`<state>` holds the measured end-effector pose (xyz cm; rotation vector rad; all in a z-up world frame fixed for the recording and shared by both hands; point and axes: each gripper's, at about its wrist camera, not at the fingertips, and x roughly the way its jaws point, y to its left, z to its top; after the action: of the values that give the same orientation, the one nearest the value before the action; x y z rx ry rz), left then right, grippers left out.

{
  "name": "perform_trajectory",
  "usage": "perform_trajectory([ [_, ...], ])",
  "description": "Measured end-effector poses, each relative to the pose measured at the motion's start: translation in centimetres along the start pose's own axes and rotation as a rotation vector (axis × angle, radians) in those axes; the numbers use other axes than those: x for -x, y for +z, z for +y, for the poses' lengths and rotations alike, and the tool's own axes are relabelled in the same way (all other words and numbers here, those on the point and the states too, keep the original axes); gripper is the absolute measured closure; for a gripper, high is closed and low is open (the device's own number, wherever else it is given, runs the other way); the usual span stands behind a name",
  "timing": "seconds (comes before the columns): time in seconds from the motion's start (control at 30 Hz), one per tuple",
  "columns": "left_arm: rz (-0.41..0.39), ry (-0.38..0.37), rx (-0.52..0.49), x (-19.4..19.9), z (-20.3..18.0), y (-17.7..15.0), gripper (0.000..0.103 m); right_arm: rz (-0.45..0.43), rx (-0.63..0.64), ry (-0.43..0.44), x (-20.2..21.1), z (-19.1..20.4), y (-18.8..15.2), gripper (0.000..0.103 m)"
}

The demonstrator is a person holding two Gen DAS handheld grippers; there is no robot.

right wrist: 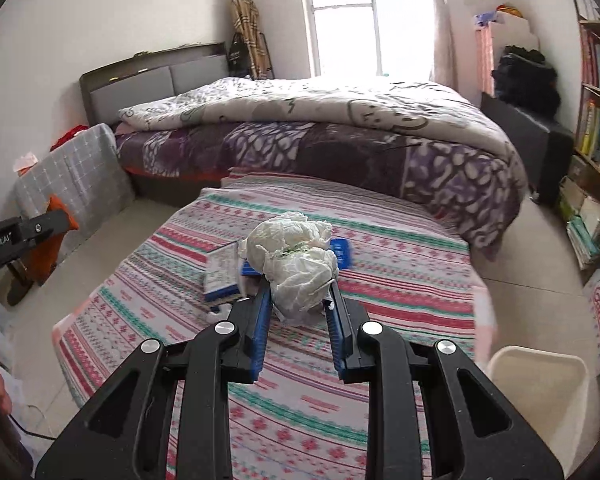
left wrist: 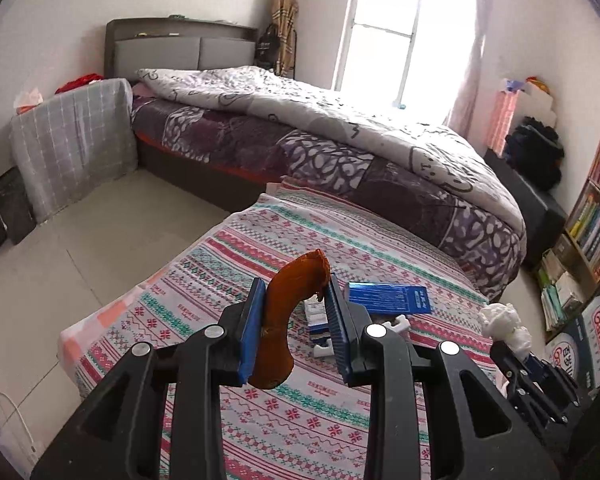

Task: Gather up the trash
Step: 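Carry the tissue ball into the white bin and release with right while left carries strip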

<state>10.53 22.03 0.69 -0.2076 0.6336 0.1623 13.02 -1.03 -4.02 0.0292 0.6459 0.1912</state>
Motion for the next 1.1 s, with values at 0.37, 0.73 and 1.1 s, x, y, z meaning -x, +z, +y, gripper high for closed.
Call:
perform_trajectory([
  [0.37,0.004,-0.025,-0.068,-0.7,-4.4,-1.1,0.072,-0.028,-0.098,-0.030,2.2,-5.0,-0.2,0.078],
  [0.73,-0.002,-0.068,-0.129,-0.5,-8.7,-2.1,0.072,-0.053,-0.154,-0.086,4.3,-9.0,0.0,0.078],
  [1.1,0.002,-0.130,-0.188,-0.2,-12.8,-3.2,0.072,-0.059,-0.177,-0.162,6.0,-12.4,-0.4,0.078],
])
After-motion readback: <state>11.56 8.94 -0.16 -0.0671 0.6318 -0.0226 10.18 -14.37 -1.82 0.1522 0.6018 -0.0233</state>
